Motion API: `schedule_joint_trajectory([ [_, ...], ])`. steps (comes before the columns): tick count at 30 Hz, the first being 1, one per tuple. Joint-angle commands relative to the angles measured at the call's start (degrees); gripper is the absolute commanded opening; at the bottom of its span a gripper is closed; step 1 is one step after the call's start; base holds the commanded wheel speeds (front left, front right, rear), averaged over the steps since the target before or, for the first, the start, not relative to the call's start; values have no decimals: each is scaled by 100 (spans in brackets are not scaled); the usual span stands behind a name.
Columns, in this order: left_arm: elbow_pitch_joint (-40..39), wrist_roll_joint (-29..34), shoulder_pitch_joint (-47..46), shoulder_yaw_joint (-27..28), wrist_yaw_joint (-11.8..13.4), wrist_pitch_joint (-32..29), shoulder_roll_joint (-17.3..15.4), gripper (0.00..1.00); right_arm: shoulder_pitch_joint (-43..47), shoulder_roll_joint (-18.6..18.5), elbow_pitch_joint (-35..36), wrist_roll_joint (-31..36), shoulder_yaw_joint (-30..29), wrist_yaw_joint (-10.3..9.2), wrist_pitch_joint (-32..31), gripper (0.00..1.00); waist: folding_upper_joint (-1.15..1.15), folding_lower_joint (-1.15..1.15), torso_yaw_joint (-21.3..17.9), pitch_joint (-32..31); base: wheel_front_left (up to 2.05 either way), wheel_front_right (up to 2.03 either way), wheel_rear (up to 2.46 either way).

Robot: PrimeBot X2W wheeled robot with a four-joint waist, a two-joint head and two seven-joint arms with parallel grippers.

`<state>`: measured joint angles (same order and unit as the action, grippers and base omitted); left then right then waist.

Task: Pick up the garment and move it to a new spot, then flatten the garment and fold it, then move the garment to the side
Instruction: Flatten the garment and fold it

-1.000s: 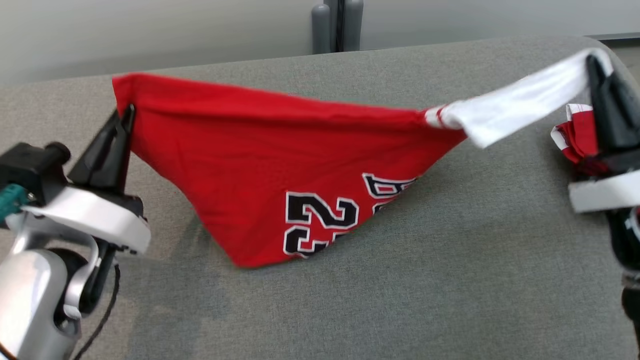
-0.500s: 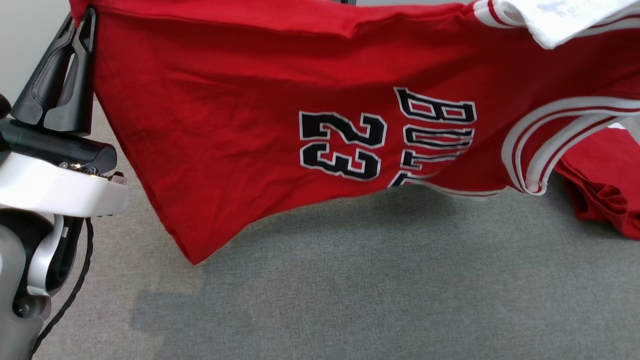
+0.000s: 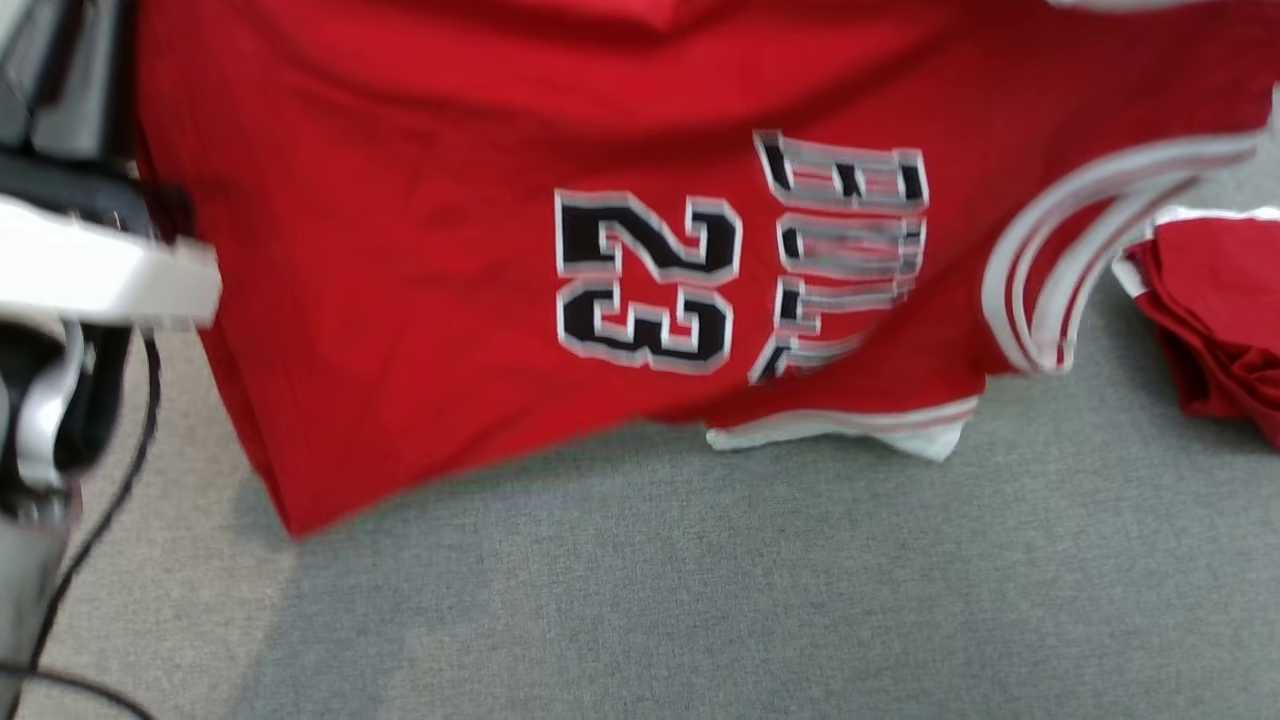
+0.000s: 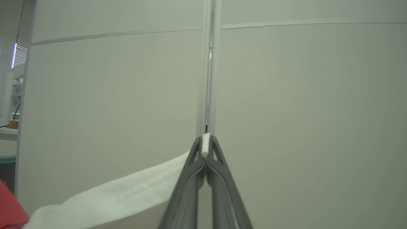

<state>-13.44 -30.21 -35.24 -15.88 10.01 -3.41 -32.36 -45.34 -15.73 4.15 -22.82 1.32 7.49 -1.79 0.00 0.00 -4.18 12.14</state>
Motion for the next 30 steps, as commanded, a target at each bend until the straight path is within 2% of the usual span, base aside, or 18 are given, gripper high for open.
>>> schedule_joint_trajectory([
  [1,297,-44,-374,-8,-116,96,73,0,-377,-45,-266,-96,89,1,106,0,0,0,13,229,0,0,0],
  [7,1819,-5,-1831,-203,-557,482,530,0,-1940,24,-1657,-369,566,1,540,0,0,0,82,669,0,0,0],
  [8,3025,132,-2866,-350,-823,854,827,0,-2997,164,-2691,-512,910,1,1027,0,0,0,123,835,0,0,0],
  [9,3025,132,-2866,-350,-823,854,827,0,-2997,164,-2691,-512,910,1,1027,0,0,0,123,835,0,0,0],
  [13,4263,230,-3727,-449,-1066,1305,1101,0,-3829,408,-3737,-795,1084,2,1524,0,0,0,143,847,0,0,0],
  [14,4807,244,-4055,-484,-1175,1416,1213,0,-4103,509,-4160,-845,1163,2,1627,0,0,0,141,866,0,0,0],
  [19,6232,-22,-4429,-492,-1387,1270,1520,0,-4246,784,-5353,-925,1352,2,1703,0,0,0,120,866,0,0,0],
  [22,6912,-211,-4413,-457,-1489,1126,1667,0,-4163,921,-5815,-966,1554,2,1705,0,0,0,91,890,0,0,0],
  [26,7454,-453,-4390,-400,-1618,1064,1789,0,-3986,953,-5973,-1088,1754,2,1704,0,0,0,43,1109,0,0,0],
  [30,7670,-608,-4010,-476,-1715,1266,1954,0,-3344,767,-5485,-1200,1986,2,1700,0,0,0,96,1232,0,0,0],
])
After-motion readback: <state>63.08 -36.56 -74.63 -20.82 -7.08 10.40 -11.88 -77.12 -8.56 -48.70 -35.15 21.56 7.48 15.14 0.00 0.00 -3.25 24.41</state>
